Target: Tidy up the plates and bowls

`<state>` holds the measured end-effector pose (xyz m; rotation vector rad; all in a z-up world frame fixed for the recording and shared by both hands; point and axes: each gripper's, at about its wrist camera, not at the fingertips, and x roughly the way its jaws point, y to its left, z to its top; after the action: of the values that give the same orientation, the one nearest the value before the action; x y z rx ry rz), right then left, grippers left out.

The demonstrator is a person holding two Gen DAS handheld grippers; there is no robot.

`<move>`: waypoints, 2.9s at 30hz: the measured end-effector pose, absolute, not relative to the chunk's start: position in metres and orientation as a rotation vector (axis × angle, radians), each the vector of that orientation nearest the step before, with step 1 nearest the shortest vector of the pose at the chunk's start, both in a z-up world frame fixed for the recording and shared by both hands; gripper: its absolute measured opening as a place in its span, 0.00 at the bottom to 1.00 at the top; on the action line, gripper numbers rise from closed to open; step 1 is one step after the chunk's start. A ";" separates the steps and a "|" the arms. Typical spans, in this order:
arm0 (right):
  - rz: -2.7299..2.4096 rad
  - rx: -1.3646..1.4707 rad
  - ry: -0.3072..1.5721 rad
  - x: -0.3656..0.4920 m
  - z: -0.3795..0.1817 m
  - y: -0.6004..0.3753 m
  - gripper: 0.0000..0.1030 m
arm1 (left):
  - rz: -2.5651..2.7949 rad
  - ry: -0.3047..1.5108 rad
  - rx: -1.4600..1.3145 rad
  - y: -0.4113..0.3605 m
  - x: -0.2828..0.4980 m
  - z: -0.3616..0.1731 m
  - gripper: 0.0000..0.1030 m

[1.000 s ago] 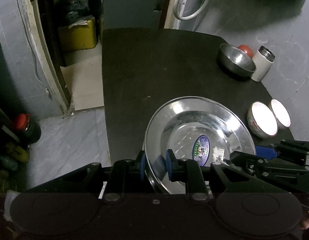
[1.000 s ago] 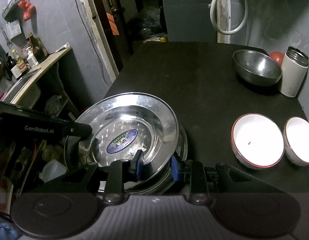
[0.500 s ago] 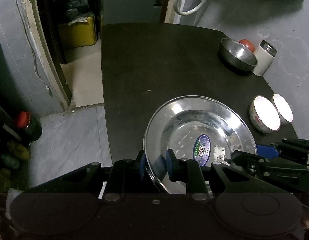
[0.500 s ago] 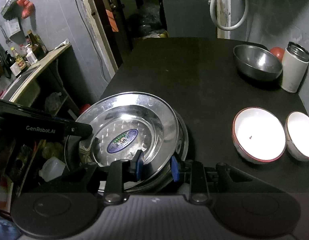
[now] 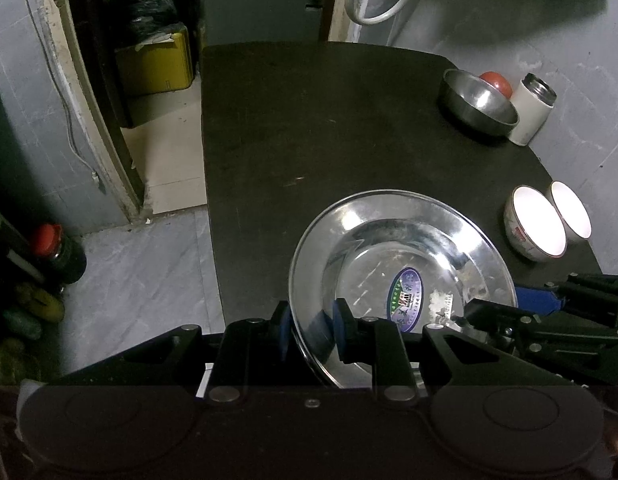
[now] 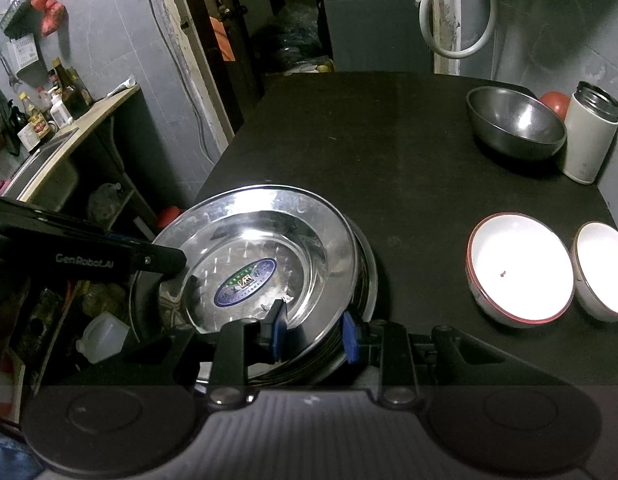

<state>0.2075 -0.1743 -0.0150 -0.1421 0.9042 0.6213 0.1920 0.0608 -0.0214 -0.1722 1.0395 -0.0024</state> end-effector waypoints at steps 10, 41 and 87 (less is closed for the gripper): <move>0.616 -0.157 0.906 0.205 -0.017 -0.172 0.32 | 0.002 1.051 -0.158 0.060 0.195 -0.022 0.24; 0.606 -0.177 0.910 0.203 -0.020 -0.167 0.32 | 0.005 1.073 -0.136 0.060 0.196 -0.027 0.26; 0.595 -0.265 0.897 0.195 -0.019 -0.155 0.38 | -0.008 1.086 -0.125 0.061 0.198 -0.031 0.27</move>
<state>0.1948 -0.1551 -0.0192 -0.2650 0.8973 0.5949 0.1979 0.0608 -0.0307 -0.1245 1.0858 -0.0080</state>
